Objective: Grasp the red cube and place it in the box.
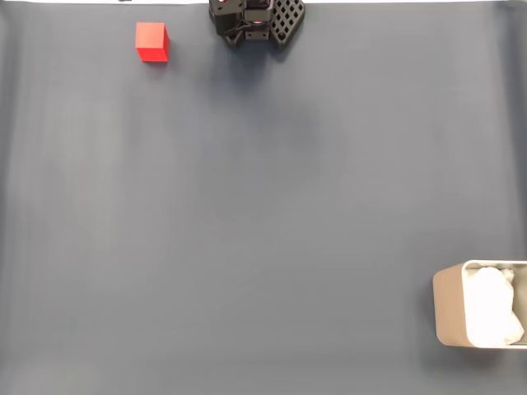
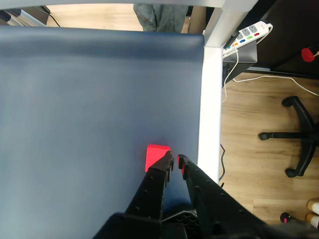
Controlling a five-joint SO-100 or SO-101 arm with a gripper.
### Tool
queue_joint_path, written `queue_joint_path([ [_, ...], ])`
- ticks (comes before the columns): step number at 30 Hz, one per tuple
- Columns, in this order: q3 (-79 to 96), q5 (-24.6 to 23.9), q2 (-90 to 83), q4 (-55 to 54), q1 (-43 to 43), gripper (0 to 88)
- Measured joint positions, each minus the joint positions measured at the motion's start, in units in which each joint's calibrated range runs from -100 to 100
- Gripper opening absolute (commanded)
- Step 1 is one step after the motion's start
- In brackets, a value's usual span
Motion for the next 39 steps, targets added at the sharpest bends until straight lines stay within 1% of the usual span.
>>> queue_joint_path([
  [3,1.1,0.1,0.0,-0.4,0.0,0.4],
  [10,3.3,0.9,1.0,-0.4,0.0,4.9],
  [17,5.5,1.0,1.0,-0.4,0.0,13.9],
  [24,6.6,1.0,1.0,-0.4,0.0,19.2],
  [32,7.0,1.0,1.2,-0.4,0.0,28.1],
  [39,8.0,0.9,1.4,-0.4,0.0,31.1],
])
